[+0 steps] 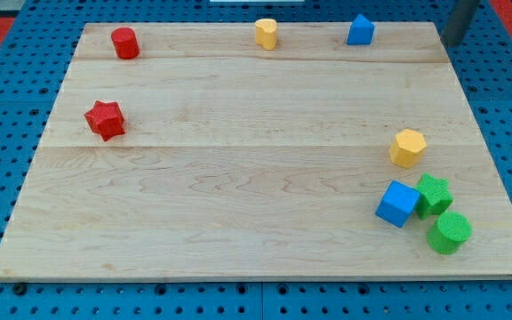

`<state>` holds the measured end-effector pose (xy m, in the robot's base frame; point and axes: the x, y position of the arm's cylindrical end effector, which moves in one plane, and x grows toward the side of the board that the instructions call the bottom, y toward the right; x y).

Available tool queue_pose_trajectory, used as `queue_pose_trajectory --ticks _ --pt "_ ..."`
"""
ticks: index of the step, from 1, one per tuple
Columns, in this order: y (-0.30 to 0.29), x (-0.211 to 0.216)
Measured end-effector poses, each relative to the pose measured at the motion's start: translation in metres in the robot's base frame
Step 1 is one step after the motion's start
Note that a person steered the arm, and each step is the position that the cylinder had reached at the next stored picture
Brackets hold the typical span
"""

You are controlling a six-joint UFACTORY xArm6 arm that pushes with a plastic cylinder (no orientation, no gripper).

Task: Push the triangle into the cube

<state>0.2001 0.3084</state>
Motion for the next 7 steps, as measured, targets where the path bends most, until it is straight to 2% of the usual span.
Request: queue_pose_trajectory --ticks 1,5,6,7 --pt "-0.001 -0.008" --pt "-0.185 -0.008" --pt "-0.191 0.019" --pt "-0.154 0.074"
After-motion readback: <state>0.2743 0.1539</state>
